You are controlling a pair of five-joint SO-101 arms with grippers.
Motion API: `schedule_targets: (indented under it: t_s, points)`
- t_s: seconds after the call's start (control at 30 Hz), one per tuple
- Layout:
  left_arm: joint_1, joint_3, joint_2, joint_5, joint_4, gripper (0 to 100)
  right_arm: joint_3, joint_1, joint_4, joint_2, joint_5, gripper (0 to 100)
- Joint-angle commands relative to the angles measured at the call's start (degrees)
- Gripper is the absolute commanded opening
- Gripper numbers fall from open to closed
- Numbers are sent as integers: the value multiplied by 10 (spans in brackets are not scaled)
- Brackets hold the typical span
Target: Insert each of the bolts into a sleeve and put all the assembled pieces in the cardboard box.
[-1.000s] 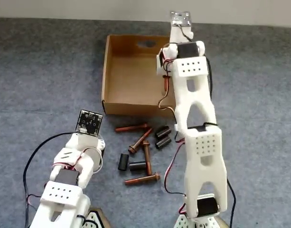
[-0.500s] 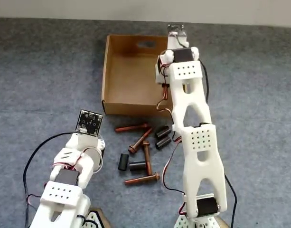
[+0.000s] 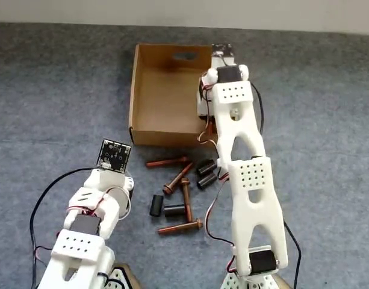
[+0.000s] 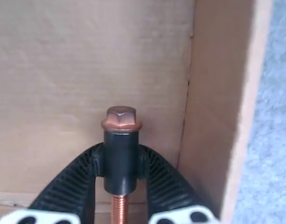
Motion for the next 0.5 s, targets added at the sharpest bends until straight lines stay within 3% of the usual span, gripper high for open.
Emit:
schedule_targets:
  t_s: [0.0, 0.33, 0.47]
  points:
    - [7, -2, -9, 3, -7, 11, -29, 7, 6, -11, -4, 6]
    - [5, -2, -9, 3, -7, 11, -29, 7, 15, -11, -4, 17]
    - [5, -2, -9, 3, -7, 11, -34, 7, 26, -16, -5, 114]
